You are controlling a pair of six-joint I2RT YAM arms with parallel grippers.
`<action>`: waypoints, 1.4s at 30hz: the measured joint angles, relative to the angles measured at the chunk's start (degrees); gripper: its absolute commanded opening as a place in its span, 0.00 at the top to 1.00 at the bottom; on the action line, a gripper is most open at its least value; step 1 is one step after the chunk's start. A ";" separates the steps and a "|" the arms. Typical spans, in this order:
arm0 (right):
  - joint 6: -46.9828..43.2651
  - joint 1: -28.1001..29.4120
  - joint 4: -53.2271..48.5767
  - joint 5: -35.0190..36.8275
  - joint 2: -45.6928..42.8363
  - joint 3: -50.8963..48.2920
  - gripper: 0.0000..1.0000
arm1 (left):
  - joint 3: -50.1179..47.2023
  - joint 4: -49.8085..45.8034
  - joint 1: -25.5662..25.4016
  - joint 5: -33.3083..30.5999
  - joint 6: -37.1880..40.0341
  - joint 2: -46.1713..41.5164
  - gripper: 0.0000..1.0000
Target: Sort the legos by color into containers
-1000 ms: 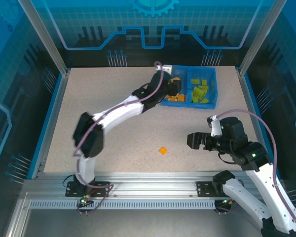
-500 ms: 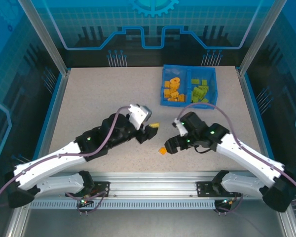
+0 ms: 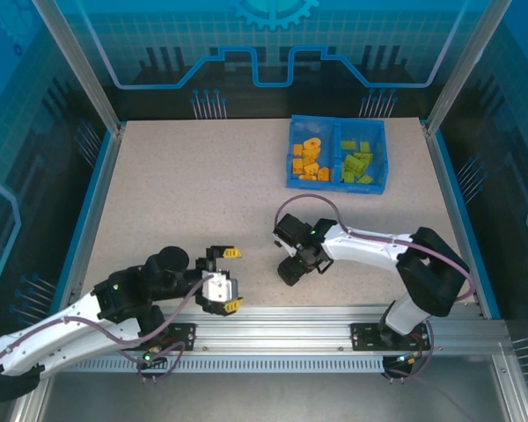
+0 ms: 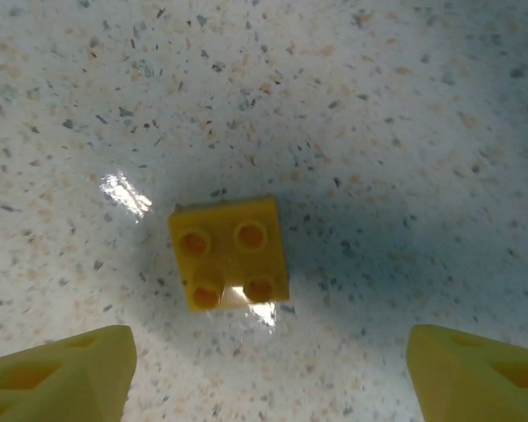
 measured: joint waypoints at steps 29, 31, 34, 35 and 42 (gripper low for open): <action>2.47 -6.93 6.32 1.88 -19.23 0.98 0.72 | -5.55 3.19 0.02 0.68 9.94 -6.84 0.01; 1.73 -11.85 6.80 2.78 -19.15 4.04 0.71 | -5.60 3.48 0.02 0.50 9.90 -6.91 0.01; 0.02 -18.88 7.43 4.26 -15.17 10.56 0.72 | -5.60 3.74 0.02 0.09 9.88 -6.91 0.01; -0.55 -20.94 7.52 4.70 -13.00 13.07 0.72 | -5.60 3.85 0.11 0.09 9.84 -6.91 0.01; -3.82 -30.36 6.43 9.40 11.45 37.86 0.72 | -5.60 4.48 2.16 0.35 8.48 -6.97 0.01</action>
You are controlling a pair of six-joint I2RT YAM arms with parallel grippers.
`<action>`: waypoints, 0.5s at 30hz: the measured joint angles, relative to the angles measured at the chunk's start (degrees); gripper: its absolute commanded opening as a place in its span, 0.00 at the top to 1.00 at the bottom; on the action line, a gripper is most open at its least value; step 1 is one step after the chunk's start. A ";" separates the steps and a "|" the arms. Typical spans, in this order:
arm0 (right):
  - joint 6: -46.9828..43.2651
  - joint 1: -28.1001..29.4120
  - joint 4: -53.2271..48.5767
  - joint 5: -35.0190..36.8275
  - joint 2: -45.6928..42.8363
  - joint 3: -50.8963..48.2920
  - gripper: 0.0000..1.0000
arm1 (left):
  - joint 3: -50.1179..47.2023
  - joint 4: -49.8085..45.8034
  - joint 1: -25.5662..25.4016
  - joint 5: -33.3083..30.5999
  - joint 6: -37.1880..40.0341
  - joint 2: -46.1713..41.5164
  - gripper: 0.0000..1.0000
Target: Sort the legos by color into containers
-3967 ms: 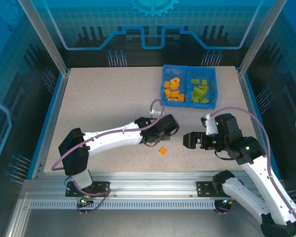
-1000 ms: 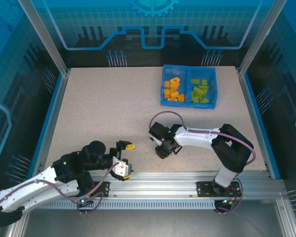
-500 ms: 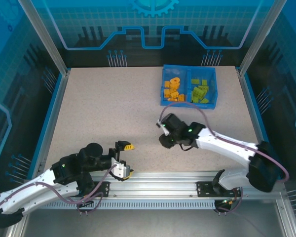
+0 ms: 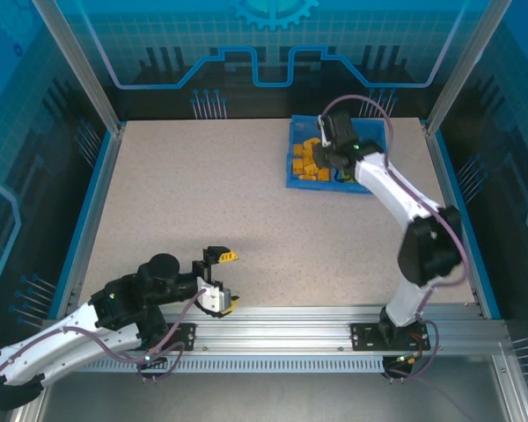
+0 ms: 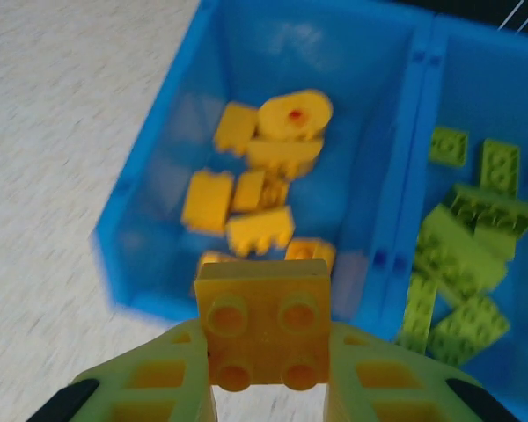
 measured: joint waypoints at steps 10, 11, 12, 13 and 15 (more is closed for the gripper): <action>-0.70 -1.86 -11.34 7.06 26.71 30.47 0.58 | 0.02 8.13 5.46 -2.29 -15.28 1.20 0.01; -0.42 -1.88 -12.92 7.76 28.30 32.79 0.55 | 0.02 8.26 5.90 -2.49 -16.24 1.60 0.01; -0.48 -1.88 -14.23 8.35 29.35 34.45 0.53 | 0.02 8.33 6.21 -2.51 -17.00 1.92 0.01; -0.39 -1.88 -15.56 8.74 30.32 36.04 0.51 | 0.02 8.35 6.49 -2.54 -17.64 2.21 0.01; -0.24 -1.88 -17.29 9.31 31.04 37.38 0.48 | 0.02 8.37 6.84 -2.51 -18.64 2.54 0.01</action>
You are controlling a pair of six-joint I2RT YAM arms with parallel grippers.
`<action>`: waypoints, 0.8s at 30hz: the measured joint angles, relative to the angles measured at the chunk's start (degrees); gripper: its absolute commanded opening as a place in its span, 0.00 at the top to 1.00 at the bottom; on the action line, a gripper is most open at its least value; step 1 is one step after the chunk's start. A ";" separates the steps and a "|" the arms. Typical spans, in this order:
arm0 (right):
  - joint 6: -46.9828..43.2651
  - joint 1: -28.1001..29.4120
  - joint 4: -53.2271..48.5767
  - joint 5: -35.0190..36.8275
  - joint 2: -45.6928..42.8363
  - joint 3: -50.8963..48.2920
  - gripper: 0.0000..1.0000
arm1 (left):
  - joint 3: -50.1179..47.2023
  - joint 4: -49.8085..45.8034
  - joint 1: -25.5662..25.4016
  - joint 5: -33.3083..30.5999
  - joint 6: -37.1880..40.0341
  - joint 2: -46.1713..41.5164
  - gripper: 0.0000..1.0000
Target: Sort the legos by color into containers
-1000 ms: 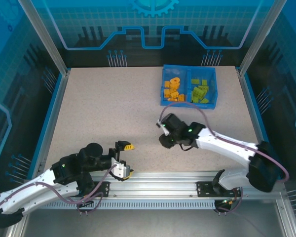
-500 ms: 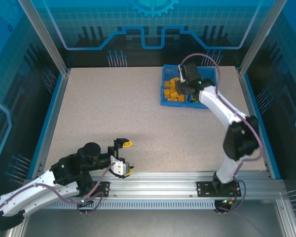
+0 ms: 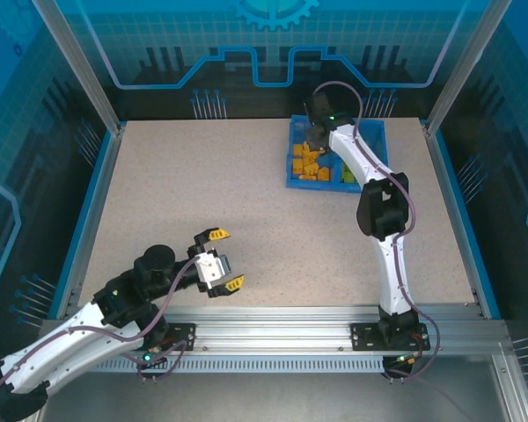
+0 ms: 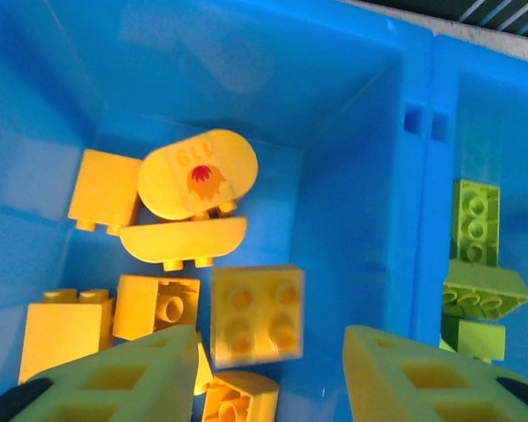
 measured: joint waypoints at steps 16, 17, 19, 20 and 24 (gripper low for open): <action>2.64 0.74 8.66 -6.16 -40.57 -39.41 0.27 | 16.81 -3.37 2.38 -24.46 -31.12 14.38 0.01; 2.82 0.74 10.54 -6.21 -45.86 -44.24 0.24 | 16.24 -3.10 2.75 -27.30 -32.54 14.80 0.01; 3.21 0.44 15.30 -5.60 -57.68 -55.28 0.19 | 13.62 -1.31 4.39 -31.93 -33.92 15.47 0.01; 3.13 0.22 17.79 -5.40 -61.77 -59.67 0.17 | 11.87 -0.15 5.57 -33.66 -34.34 15.74 0.01; 2.64 -1.99 29.20 -2.43 -75.89 -81.26 0.13 | 3.76 5.25 13.49 -38.03 -34.71 17.84 0.01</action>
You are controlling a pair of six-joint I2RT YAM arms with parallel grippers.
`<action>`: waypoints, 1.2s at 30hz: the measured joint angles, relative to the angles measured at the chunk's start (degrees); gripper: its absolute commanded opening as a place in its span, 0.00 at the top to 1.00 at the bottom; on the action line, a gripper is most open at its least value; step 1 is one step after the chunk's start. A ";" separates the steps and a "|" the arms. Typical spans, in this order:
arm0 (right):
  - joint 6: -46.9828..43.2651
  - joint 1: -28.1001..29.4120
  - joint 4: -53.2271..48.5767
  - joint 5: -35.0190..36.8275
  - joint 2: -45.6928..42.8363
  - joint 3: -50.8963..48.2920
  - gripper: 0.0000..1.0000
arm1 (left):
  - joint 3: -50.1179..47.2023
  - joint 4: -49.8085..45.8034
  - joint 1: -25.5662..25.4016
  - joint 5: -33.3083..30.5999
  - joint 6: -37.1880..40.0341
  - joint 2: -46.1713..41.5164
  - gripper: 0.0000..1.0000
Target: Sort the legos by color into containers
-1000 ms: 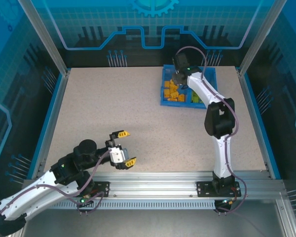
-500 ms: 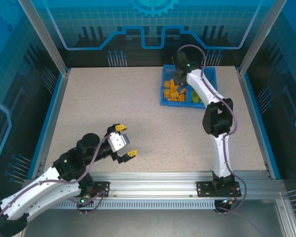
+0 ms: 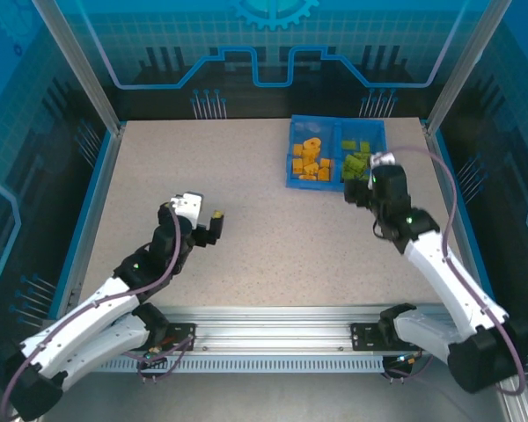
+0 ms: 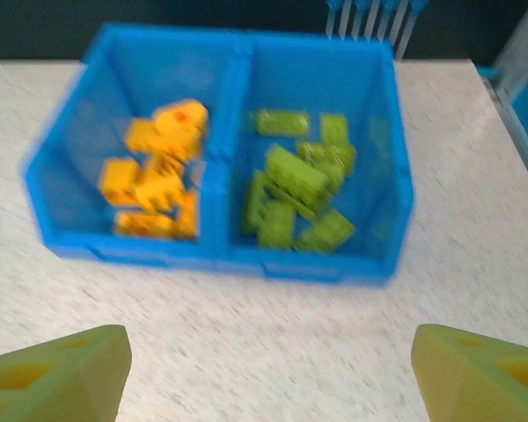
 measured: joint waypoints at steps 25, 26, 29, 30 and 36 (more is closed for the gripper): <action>-12.17 -11.08 61.64 -12.11 28.06 -24.81 0.00 | -8.41 49.20 34.27 26.43 1.75 43.30 0.01; -12.22 -11.10 61.88 -12.28 28.06 -24.81 0.00 | -8.50 49.62 34.45 26.86 1.73 43.93 0.01; -12.39 -11.10 62.03 -12.55 28.06 -24.81 0.00 | -8.52 50.97 34.42 27.47 1.55 44.26 0.01; -12.39 -11.13 62.10 -12.63 28.06 -24.81 0.00 | -8.52 51.58 34.42 27.47 1.55 44.26 0.01; -12.61 -11.15 62.01 -13.88 28.06 -24.79 0.00 | -8.44 51.93 34.42 28.96 1.60 44.26 0.01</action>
